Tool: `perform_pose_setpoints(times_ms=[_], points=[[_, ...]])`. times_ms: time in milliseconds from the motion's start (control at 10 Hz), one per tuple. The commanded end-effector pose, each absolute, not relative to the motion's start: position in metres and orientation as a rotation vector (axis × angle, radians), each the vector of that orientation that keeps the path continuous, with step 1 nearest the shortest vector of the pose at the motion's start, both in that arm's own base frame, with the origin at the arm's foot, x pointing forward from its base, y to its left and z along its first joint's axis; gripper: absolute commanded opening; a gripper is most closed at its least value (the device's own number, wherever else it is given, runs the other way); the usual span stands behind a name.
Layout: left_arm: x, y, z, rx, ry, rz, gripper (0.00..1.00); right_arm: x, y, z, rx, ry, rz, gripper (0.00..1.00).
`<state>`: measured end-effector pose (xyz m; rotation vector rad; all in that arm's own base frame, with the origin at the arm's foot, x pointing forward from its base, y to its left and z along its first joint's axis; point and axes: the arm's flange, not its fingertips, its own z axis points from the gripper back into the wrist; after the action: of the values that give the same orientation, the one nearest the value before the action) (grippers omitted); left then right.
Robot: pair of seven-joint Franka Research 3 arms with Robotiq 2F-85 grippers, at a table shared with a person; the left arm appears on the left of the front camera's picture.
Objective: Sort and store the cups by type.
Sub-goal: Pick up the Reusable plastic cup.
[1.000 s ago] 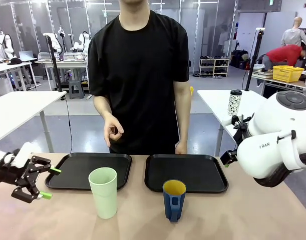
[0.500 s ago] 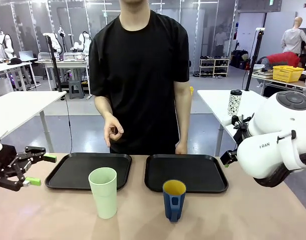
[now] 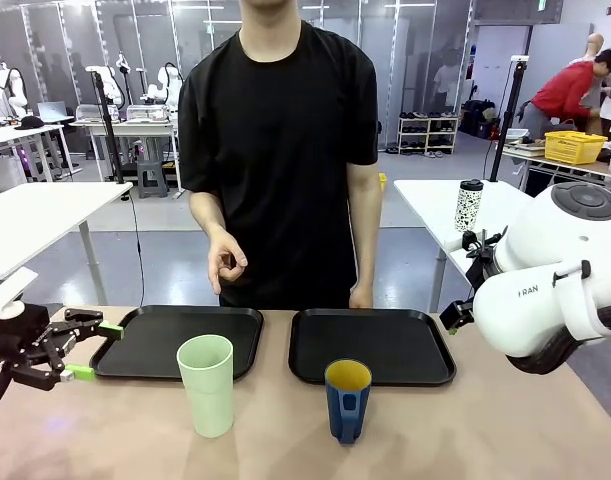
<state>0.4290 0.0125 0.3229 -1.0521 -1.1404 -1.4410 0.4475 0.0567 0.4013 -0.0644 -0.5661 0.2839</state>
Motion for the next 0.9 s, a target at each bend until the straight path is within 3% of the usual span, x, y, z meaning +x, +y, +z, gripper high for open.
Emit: perform_pose_setpoints(times_ms=[0, 800], points=[[0.4232, 0.0103, 0.3416, -1.048, -1.169, -1.474, 1.0, 0.4455, 0.0567, 0.4003, -0.07, -0.566, 0.29, 1.0], [0.4232, 0.0103, 0.3416, -1.048, -1.169, -1.474, 1.0, 0.4455, 0.0567, 0.4003, -0.07, -0.566, 0.29, 1.0]])
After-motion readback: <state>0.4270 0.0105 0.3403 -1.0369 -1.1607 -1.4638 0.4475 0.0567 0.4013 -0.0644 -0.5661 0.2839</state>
